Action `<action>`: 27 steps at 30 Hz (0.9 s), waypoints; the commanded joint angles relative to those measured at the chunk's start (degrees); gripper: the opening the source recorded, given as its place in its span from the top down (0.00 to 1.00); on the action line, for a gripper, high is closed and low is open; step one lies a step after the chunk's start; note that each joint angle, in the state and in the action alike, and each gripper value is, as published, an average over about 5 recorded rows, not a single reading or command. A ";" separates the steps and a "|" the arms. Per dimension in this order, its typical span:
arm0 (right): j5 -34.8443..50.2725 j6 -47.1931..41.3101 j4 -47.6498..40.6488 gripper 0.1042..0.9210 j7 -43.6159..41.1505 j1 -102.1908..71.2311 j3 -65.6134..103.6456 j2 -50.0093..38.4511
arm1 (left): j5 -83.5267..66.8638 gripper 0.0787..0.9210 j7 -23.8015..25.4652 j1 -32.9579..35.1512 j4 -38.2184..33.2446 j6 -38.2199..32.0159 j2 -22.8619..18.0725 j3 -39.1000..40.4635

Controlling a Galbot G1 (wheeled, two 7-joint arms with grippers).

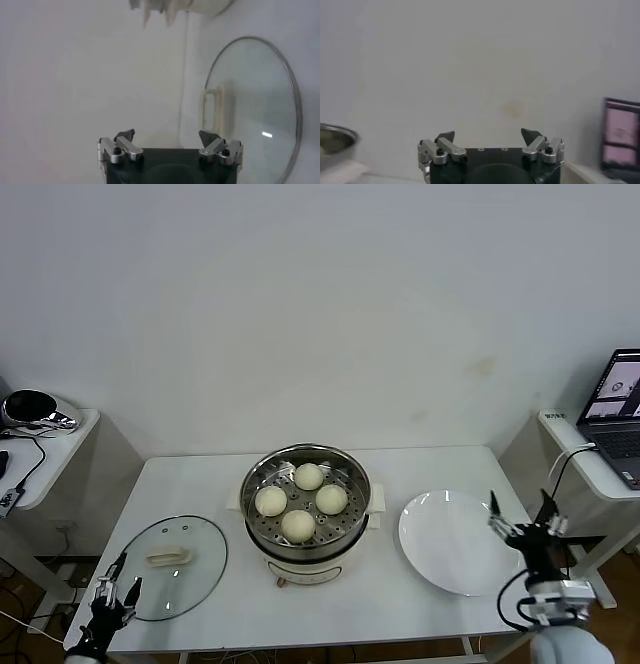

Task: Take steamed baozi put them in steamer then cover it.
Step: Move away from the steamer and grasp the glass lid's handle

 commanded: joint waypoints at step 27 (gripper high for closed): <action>1.00 0.54 1.77 0.12 2.05 -5.79 7.20 2.87 | 6.94 0.12 -0.79 -20.36 18.41 -2.29 1.56 7.90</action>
